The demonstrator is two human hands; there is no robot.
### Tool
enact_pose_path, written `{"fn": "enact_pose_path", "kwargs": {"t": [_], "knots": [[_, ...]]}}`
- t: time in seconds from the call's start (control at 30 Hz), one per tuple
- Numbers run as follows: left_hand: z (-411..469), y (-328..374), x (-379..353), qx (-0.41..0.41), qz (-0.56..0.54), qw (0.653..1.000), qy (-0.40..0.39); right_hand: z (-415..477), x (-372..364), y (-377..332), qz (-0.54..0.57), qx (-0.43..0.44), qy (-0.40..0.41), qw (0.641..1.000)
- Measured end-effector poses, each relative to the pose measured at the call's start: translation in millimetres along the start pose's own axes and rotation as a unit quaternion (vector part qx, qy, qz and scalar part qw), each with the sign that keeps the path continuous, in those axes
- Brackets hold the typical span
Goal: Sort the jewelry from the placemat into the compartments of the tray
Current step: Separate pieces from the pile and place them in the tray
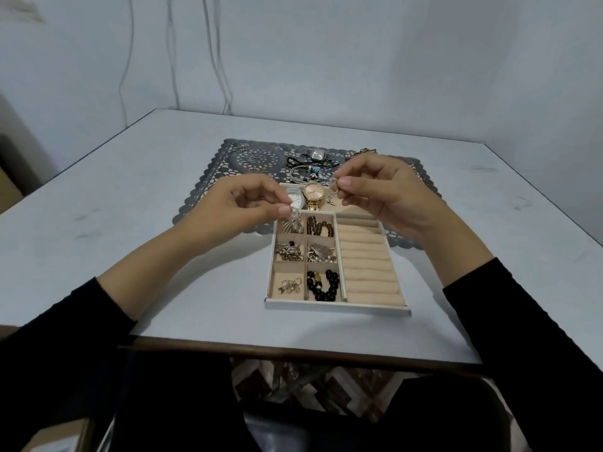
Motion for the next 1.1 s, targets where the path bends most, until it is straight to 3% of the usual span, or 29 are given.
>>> {"fn": "enact_pose_path", "kwargs": {"t": [0.3, 0.6, 0.9, 1.1], "knots": [[-20.2, 8.8, -16.8, 0.012, 0.035, 0.988, -0.147, 0.5, 2.1, 1.6, 0.019, -0.012, 0.002, 1.000], [-33.2, 21.7, -40.7, -0.003, 0.211, 0.937, -0.279, -0.8, 2.2, 3.6, 0.010, -0.019, 0.001, 1.000], [-32.0, 22.0, -52.3, 0.012, 0.300, 0.904, -0.304, -0.8, 3.3, 3.4, 0.012, -0.021, 0.000, 1.000], [-33.2, 24.1, -53.4, -0.012, 0.299, 0.909, -0.289, -1.1, 3.3, 2.8, 0.009, -0.021, 0.005, 1.000]]}}
Point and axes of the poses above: each hand's wrist, its own z-axis towards the middle knuckle, its own x-axis out of the back of the hand, y = z × x, the point moved 9 cm from there along z, towards the middle knuckle, and after that the axes turned 11 degrees about y, right-handed, at the moved point
